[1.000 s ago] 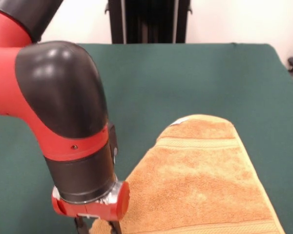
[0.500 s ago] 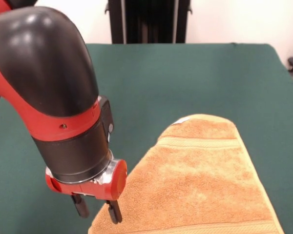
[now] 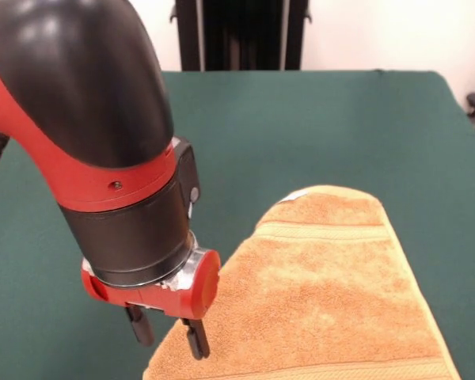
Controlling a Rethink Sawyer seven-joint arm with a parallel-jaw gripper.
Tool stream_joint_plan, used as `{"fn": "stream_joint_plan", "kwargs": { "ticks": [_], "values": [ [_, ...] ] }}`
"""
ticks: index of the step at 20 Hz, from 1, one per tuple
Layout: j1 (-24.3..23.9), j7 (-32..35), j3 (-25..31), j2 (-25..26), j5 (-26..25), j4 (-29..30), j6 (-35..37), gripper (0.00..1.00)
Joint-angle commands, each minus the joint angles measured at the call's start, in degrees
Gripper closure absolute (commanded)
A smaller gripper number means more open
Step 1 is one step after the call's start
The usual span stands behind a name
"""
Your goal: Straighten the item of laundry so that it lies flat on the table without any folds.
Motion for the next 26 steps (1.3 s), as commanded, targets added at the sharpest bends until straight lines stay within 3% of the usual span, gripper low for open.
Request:
{"fn": "stream_joint_plan", "kwargs": {
  "ticks": [1, 7, 14, 19, 23, 26],
  "values": [
    [4.22, 17.0, -2.13, 0.52, 2.25, 6.24, 3.31, 0.0],
    [5.76, 15.5, -0.78, -3.67, 0.14, 11.81, 2.85, 0.0],
    [6.66, 11.05, 2.25, -12.48, -1.81, 25.65, -1.63, 0.0],
    [6.79, 9.0, 2.23, -16.45, -1.68, 30.29, -1.09, 0.0],
    [5.76, 5.13, 3.66, -20.56, -2.03, 38.13, -5.06, 0.0],
    [5.57, 3.49, 3.86, -21.81, -2.5, 40.42, -5.58, 0.0]
  ]
}}
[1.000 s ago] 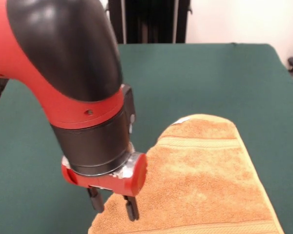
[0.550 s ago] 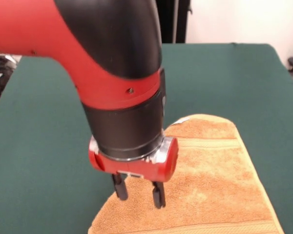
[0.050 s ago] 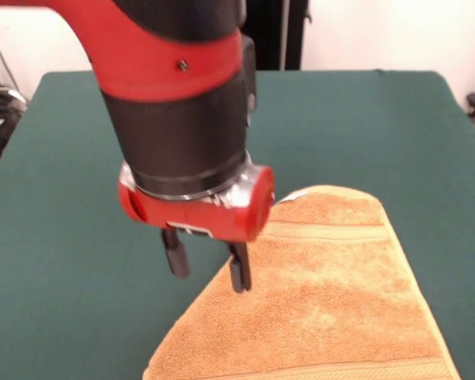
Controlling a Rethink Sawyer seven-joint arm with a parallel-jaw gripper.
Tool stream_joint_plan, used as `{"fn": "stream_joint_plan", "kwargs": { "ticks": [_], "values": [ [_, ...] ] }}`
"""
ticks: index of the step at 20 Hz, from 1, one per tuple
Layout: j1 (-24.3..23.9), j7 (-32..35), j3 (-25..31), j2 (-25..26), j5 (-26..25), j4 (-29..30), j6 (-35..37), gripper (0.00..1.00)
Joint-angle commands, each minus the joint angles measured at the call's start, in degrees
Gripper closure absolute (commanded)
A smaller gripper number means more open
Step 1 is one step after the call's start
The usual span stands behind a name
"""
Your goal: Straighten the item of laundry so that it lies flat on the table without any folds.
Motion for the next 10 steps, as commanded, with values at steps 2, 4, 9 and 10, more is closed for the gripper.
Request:
{"fn": "stream_joint_plan", "kwargs": {
  "ticks": [2, 4, 9, 10],
  "values": [
    [0.51, 0.8, 5.93, -6.17, -2.19, 21.21, -5.14, 0.0],
    [0.33, 1.05, 6.63, -6.65, -2.11, 23.38, -7.9, 0.0],
    [1.39, 2.55, 6.61, -6.2, -3.15, 25.25, -13.01, 0.0],
    [1.61, 2.96, 6.4, -5.84, -3.29, 24.98, -13.36, 0.0]
  ]
}}
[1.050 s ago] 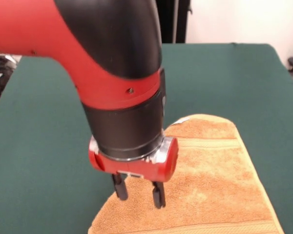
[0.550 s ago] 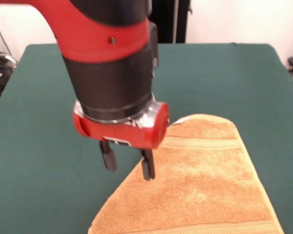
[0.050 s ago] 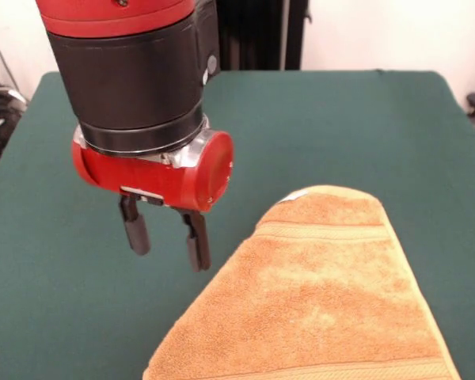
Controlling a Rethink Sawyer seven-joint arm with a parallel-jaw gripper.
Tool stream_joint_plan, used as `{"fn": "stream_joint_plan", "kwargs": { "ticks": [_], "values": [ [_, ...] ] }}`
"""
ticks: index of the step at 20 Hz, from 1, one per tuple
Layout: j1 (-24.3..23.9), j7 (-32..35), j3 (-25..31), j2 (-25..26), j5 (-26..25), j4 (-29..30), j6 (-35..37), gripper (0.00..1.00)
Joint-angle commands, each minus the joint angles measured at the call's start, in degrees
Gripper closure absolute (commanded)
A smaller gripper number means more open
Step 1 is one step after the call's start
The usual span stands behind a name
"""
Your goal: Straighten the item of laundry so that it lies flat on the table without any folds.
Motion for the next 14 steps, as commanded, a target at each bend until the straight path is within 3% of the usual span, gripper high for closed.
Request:
{"fn": "stream_joint_plan", "kwargs": {
  "ticks": [1, 14],
  "values": [
    [2.39, 3.38, 6.13, 0.47, -3.1, 15.15, -6.6, 0.0],
    [4.46, 8.66, 4.1, 3.5, -4.88, 11.64, -9.29, 0.0]
  ]
}}
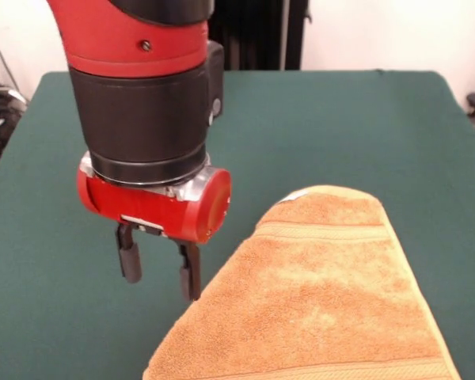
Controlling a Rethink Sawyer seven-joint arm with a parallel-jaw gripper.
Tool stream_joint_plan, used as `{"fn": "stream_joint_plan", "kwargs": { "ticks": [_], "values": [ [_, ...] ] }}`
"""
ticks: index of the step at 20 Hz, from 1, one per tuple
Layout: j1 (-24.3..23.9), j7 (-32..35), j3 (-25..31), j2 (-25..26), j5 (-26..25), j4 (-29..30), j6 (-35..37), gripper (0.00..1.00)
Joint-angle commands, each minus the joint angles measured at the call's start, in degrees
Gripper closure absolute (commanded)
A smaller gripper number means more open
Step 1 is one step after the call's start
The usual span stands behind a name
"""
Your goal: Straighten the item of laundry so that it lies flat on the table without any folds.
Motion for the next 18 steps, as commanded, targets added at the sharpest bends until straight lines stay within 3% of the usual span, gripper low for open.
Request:
{"fn": "stream_joint_plan", "kwargs": {
  "ticks": [1, 9, 18],
  "values": [
    [3.59, 9.17, 4.06, 3.1, -2.31, 9.0, -2.25, 0.0],
    [4.03, 10.77, 4.42, 3.41, -3.09, 9.68, -5.43, 0.0],
    [1.93, 7.88, 8.79, 2.09, -1.82, 15.31, -13.62, 0.0]
  ]
}}
